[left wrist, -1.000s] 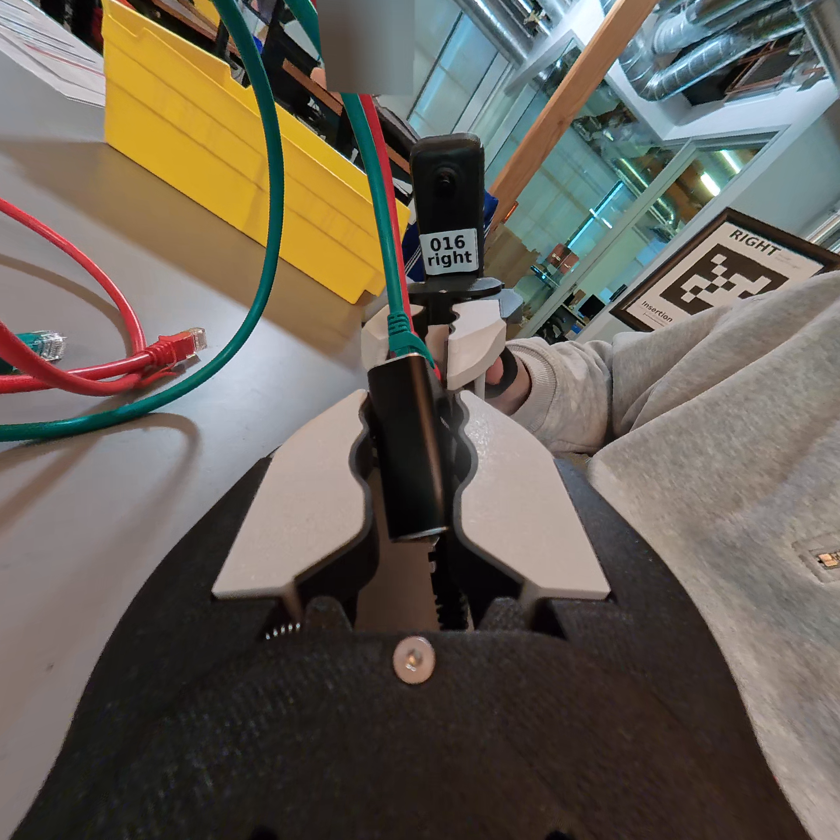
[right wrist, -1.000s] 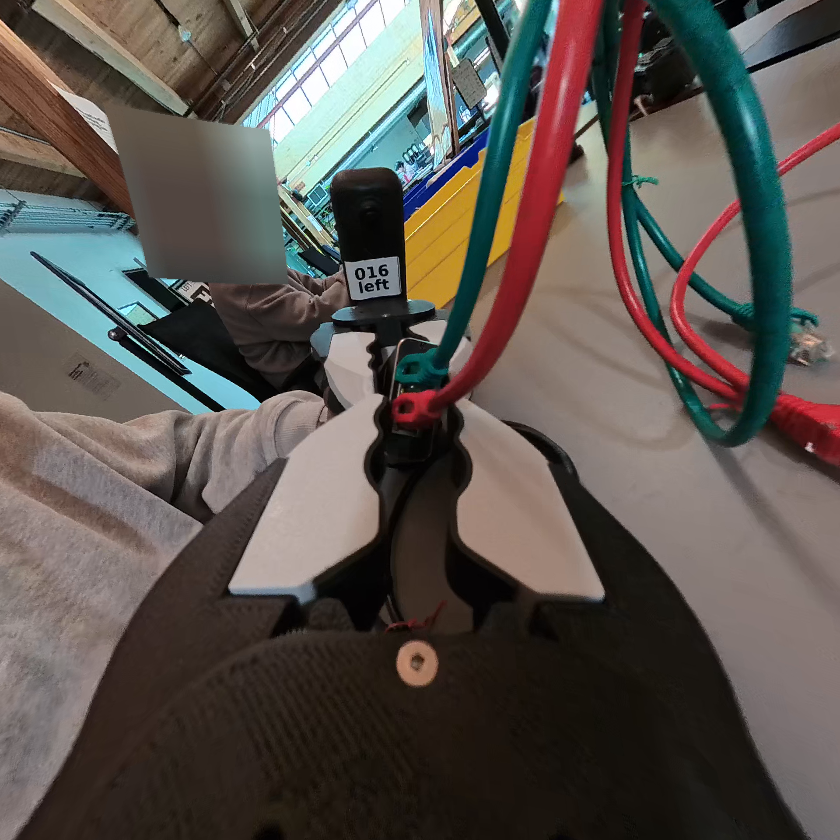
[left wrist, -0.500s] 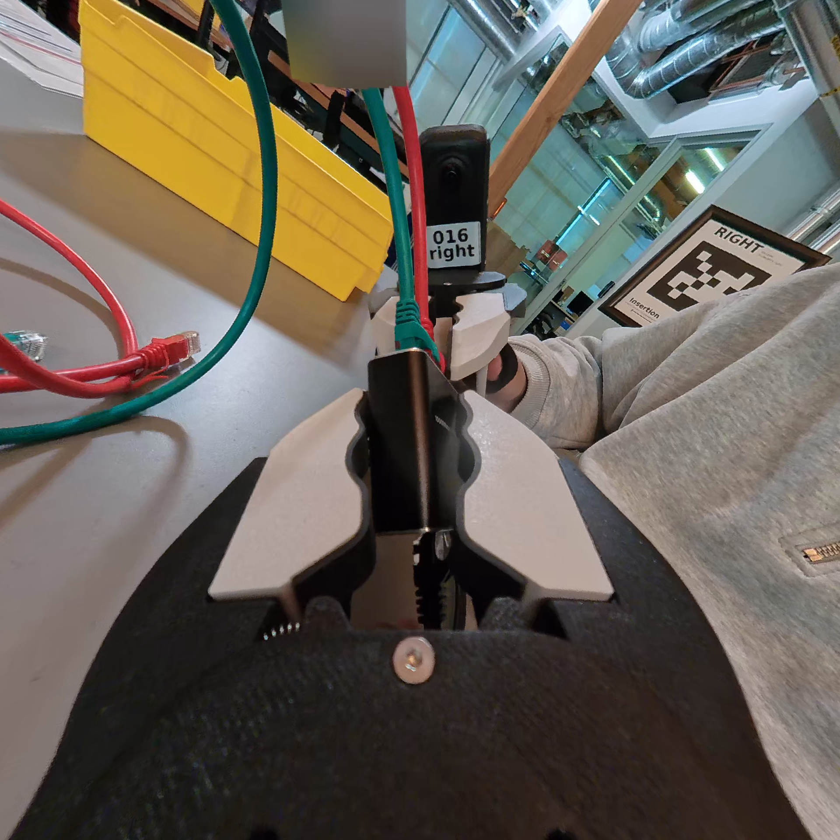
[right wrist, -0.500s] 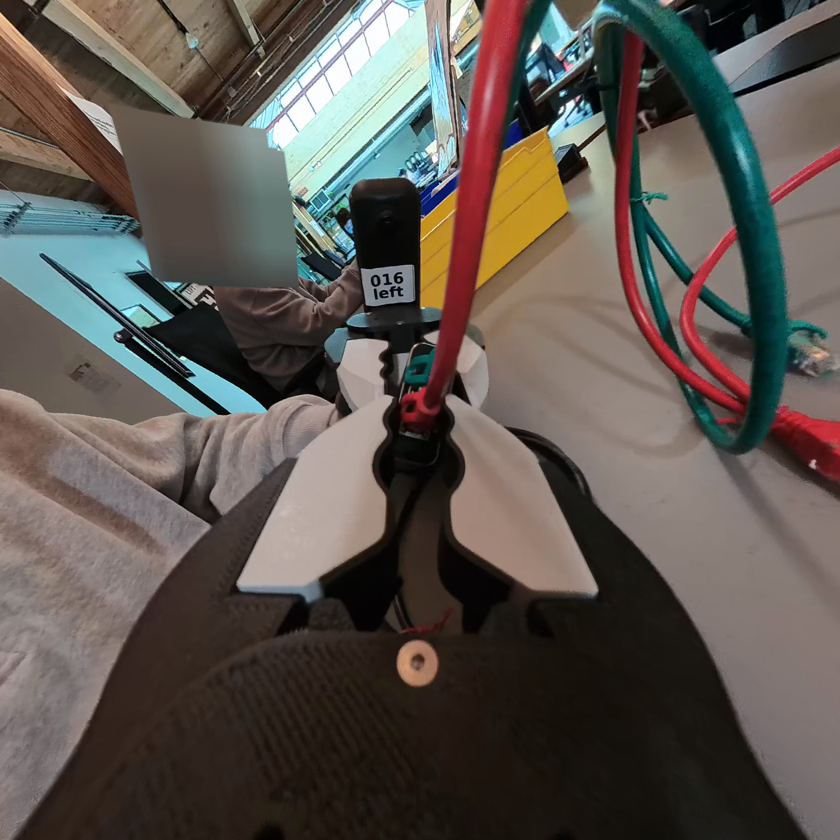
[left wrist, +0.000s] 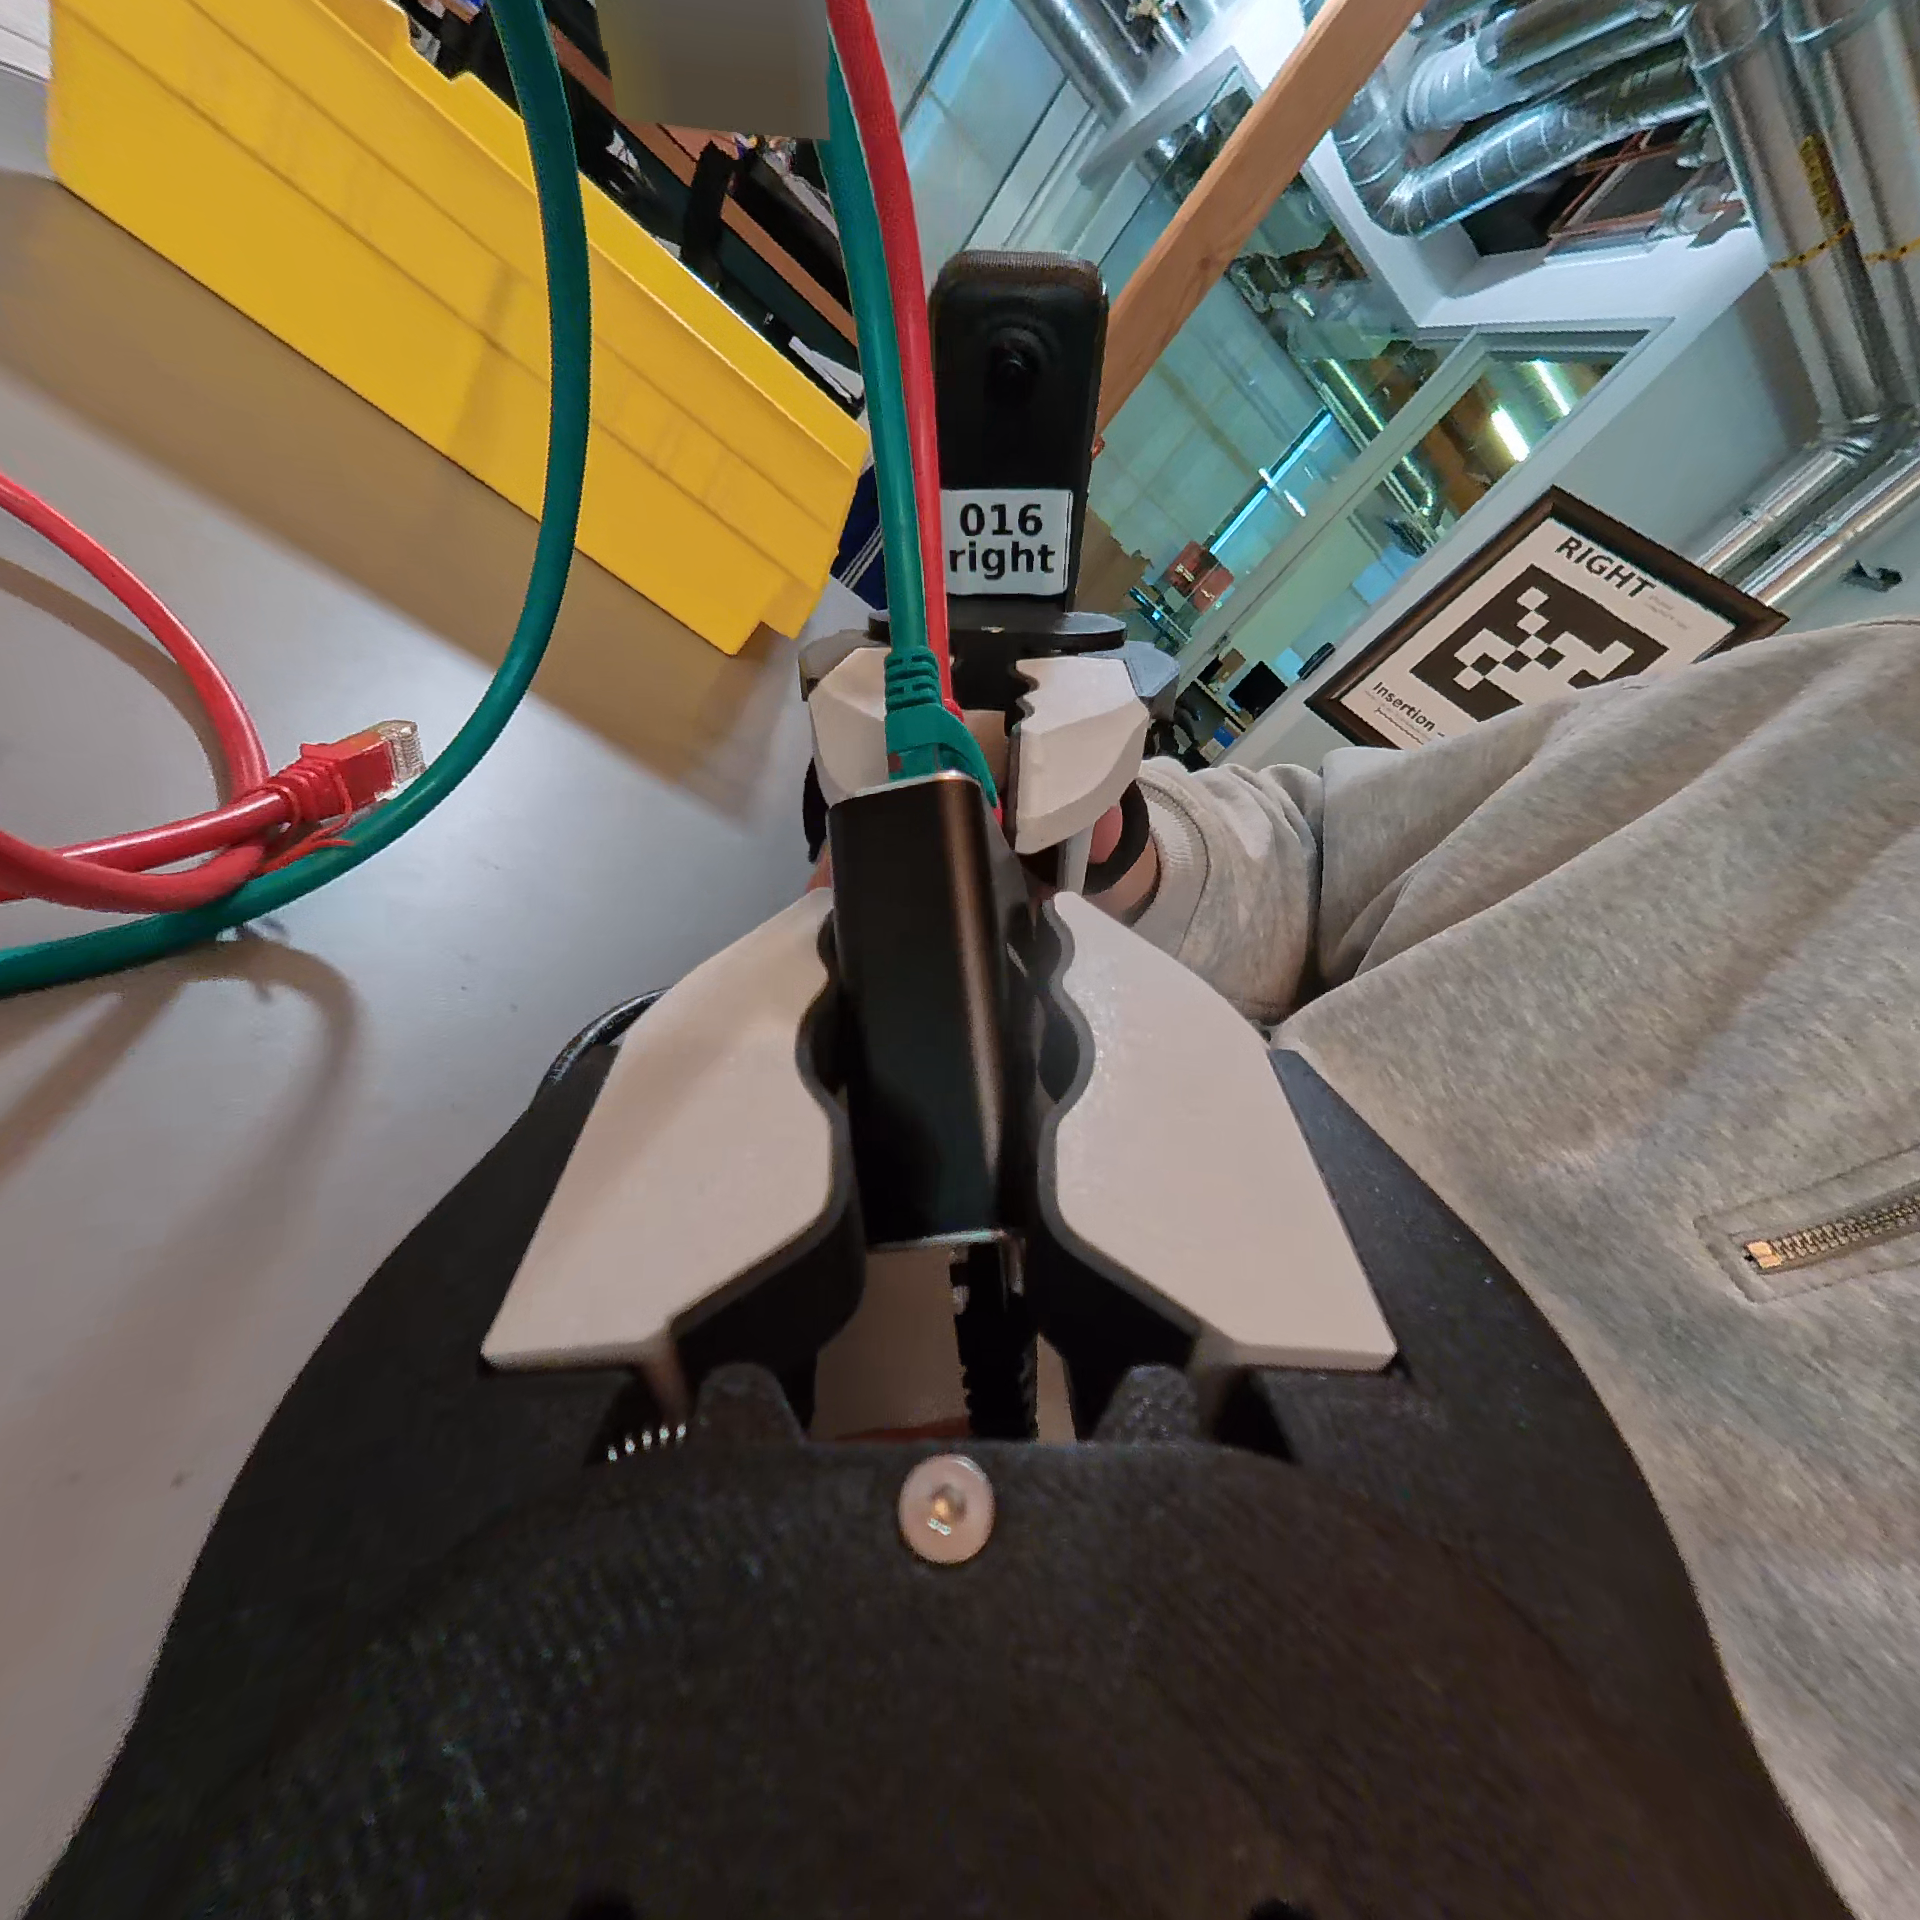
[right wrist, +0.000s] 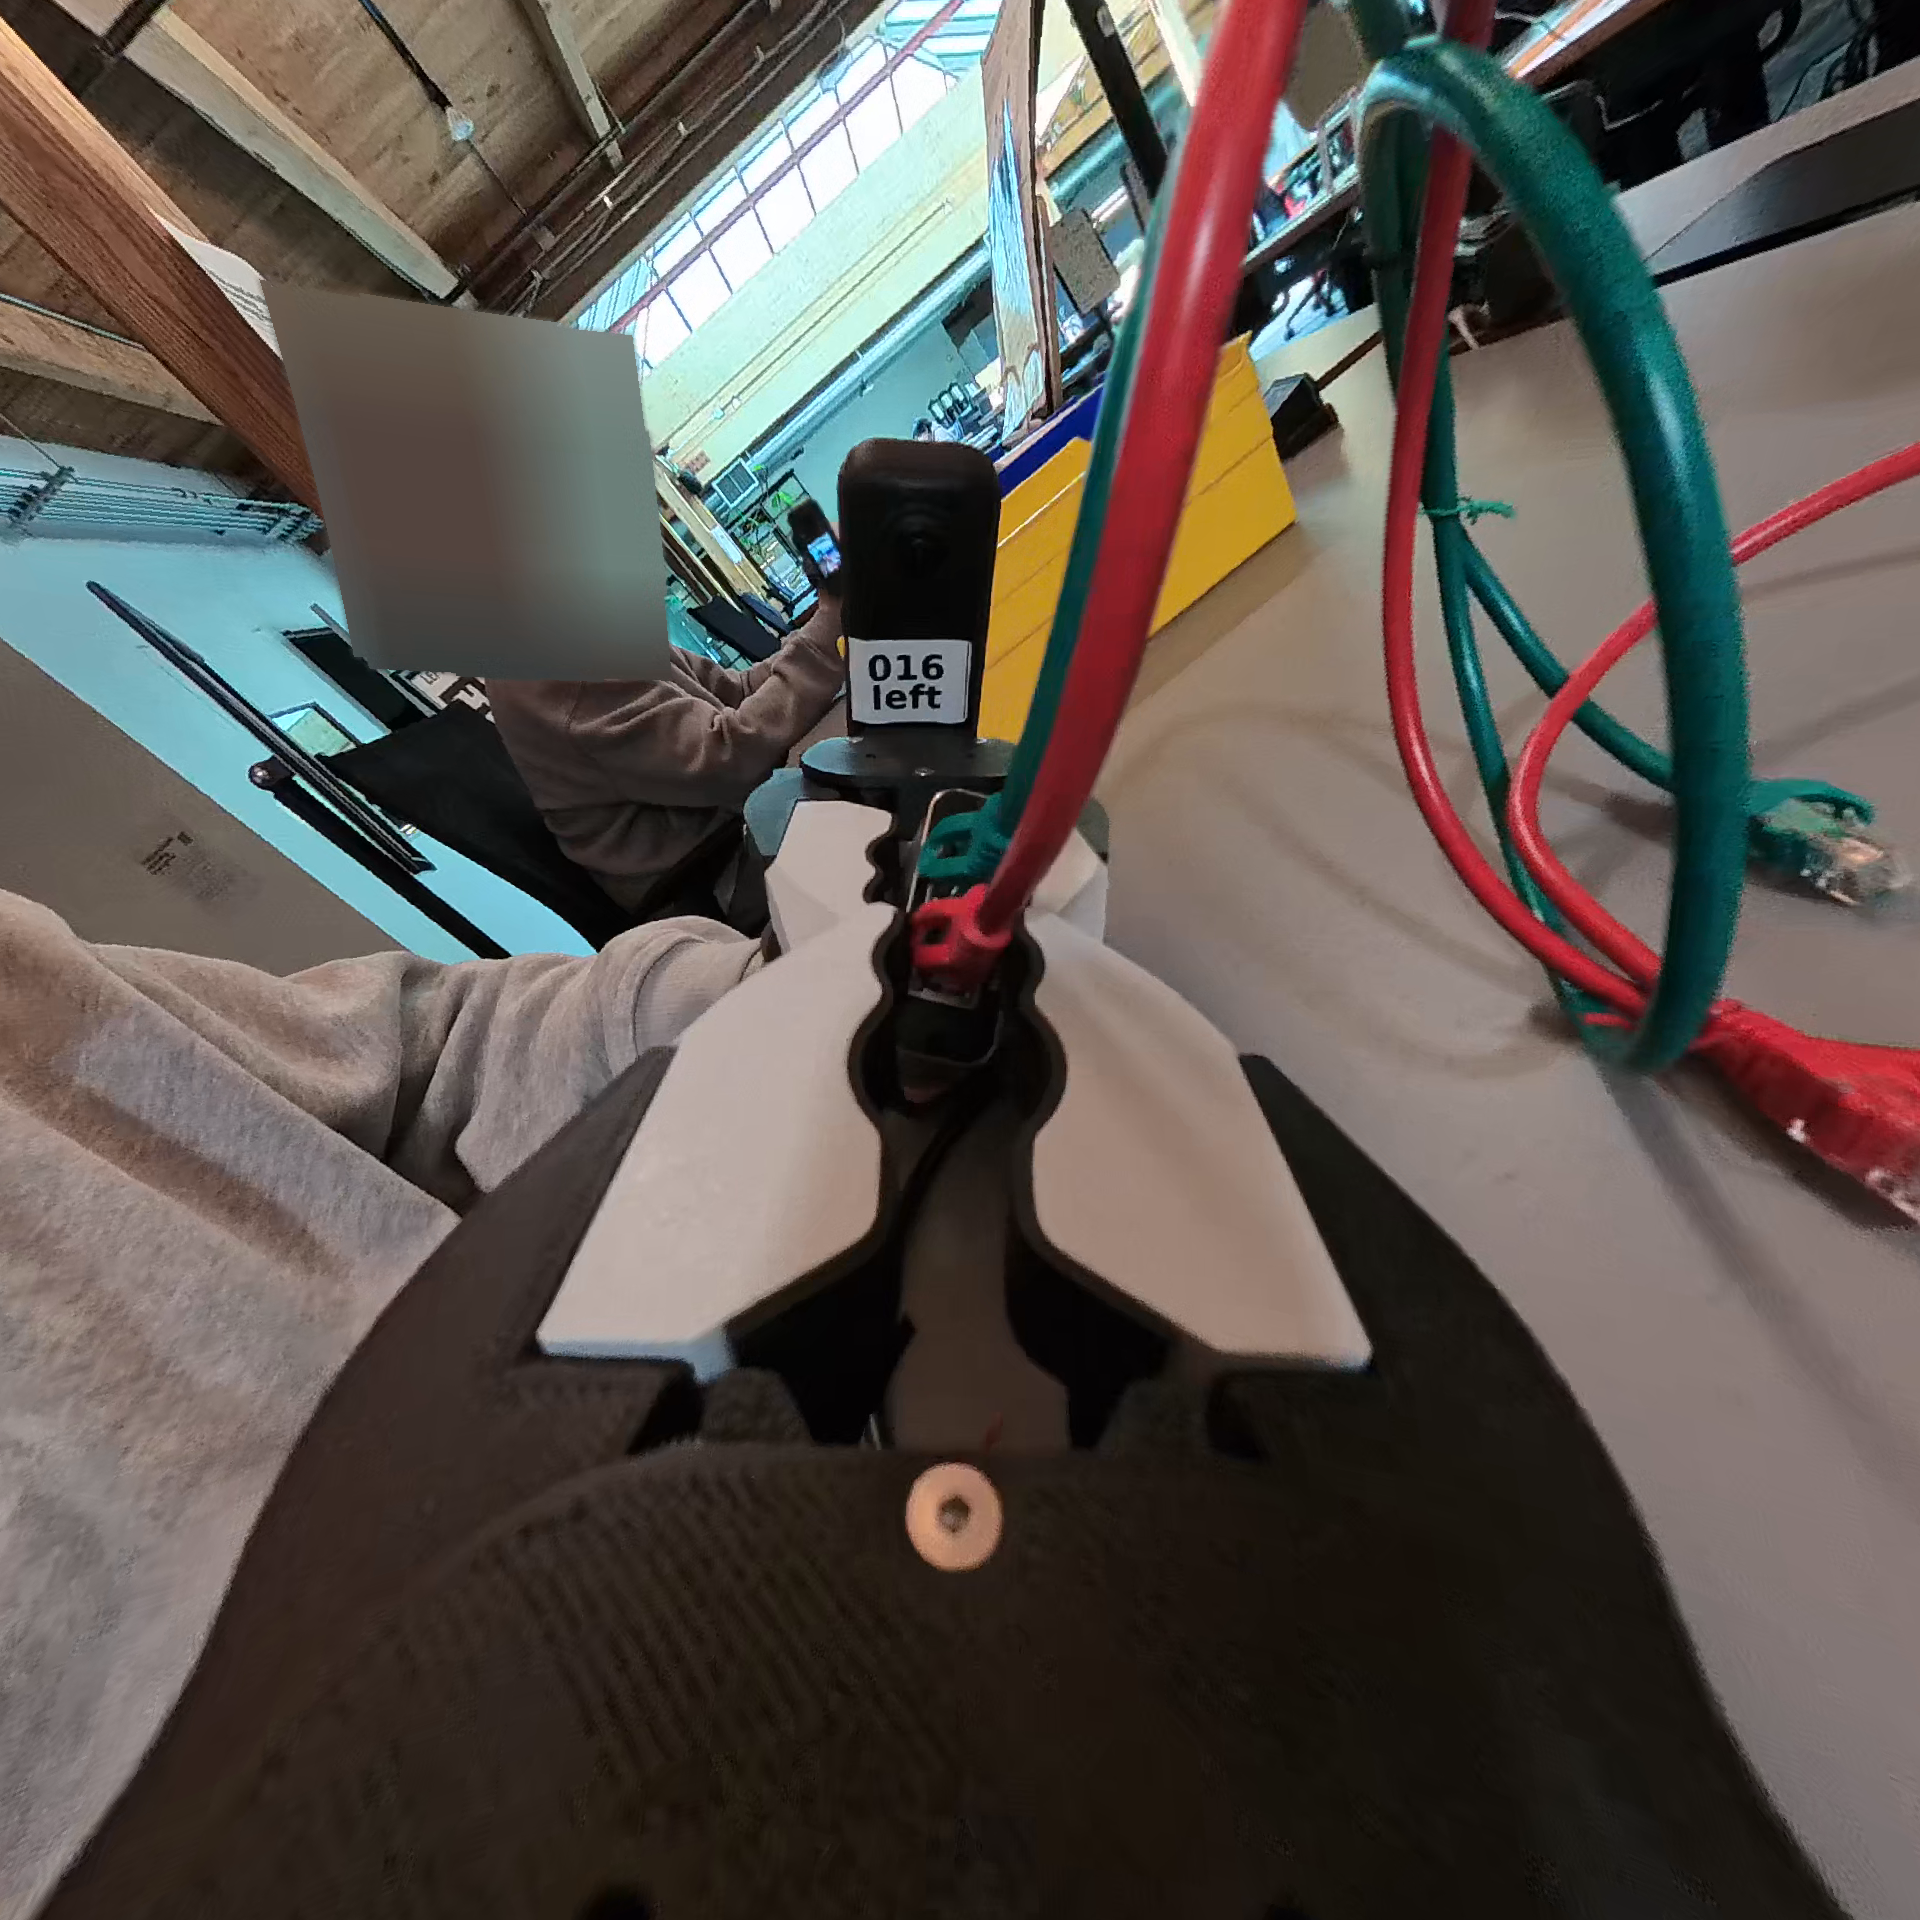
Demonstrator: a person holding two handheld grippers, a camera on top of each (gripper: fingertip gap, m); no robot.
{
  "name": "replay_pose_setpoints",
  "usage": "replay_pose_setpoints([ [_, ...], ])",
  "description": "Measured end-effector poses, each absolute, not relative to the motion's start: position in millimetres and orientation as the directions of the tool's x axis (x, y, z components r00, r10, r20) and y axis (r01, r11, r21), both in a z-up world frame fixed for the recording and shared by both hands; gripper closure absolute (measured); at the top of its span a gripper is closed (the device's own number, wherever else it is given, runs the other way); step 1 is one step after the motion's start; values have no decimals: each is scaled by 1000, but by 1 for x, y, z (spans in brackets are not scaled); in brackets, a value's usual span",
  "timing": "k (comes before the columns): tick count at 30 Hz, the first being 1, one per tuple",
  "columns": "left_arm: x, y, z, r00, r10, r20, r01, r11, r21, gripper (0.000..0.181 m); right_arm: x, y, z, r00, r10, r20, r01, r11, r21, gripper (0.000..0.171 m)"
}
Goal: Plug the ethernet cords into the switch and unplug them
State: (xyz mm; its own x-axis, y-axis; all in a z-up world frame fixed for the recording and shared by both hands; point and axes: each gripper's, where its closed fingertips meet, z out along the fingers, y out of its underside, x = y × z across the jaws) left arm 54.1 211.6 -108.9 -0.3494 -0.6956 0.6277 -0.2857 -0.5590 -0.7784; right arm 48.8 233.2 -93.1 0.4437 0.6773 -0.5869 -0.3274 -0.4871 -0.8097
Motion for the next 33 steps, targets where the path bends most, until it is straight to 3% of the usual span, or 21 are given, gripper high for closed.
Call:
replay_pose_setpoints([
  [3, 54, 215, -108, -333, -707, 624, -265, -565, -781, 149, 54, 236, -92, 504, 681, -531, -305, -435, -847, 151],
  [12, 51, 238, -101, -249, -766, 592, -137, -578, -805, 149, 66, 245, -90, 679, 666, -310, -186, -253, -949, 118],
  [16, 53, 233, -100, -210, -852, 480, -126, -463, -877, 149, 61, 241, -89, 683, 689, -240, -123, -215, -969, 127],
  [22, 56, 224, -101, -199, -908, 370, -142, -347, -927, 148, 57, 235, -87, 621, 726, -296, -160, -252, -954, 150],
  [33, 56, 224, -101, -199, -911, 360, -138, -338, -931, 148, 56, 235, -84, 594, 731, -336, -191, -277, -942, 150],
])
